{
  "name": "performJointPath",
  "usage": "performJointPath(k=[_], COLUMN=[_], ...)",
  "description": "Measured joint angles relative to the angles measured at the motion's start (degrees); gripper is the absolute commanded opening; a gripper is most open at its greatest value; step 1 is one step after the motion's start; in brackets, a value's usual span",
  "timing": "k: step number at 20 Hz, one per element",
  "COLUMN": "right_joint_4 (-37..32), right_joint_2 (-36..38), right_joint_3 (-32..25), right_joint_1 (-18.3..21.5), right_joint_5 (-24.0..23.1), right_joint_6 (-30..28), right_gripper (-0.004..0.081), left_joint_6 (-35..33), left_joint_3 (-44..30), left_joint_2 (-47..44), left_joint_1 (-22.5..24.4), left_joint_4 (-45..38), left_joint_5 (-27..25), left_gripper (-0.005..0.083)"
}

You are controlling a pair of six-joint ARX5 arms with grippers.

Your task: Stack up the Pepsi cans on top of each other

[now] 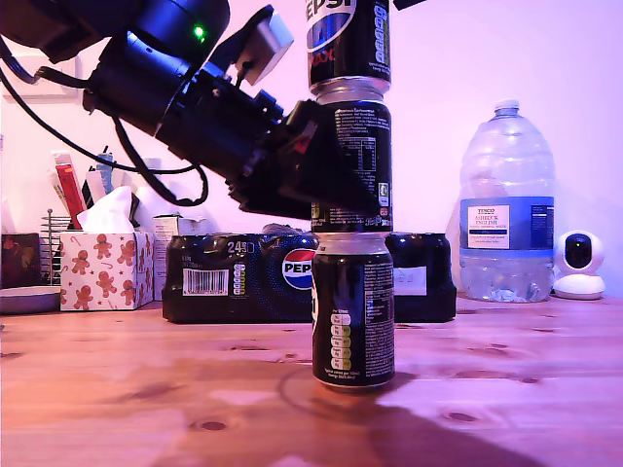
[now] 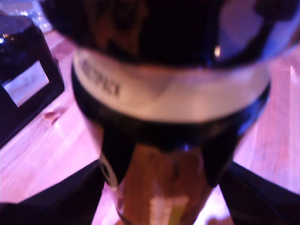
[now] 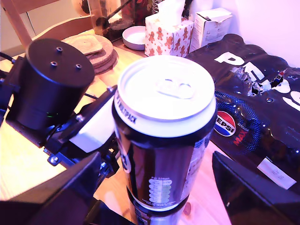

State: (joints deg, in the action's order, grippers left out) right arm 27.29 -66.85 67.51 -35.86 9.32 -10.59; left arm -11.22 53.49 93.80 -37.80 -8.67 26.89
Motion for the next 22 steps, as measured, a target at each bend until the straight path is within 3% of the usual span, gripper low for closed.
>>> performJointPath(k=[22], right_joint_4=[1.55], right_joint_2=[0.0], right_joint_3=[0.02], right_joint_1=[-0.24], right_joint_5=[-0.94], right_joint_6=[-0.44], right_gripper=[0.0688], left_joint_6=[-2.54], left_joint_3=[-0.02], left_joint_2=[-5.22], left_joint_1=[1.55], left_joint_4=[7.89], left_joint_5=[-0.98], left_gripper=[0.0665])
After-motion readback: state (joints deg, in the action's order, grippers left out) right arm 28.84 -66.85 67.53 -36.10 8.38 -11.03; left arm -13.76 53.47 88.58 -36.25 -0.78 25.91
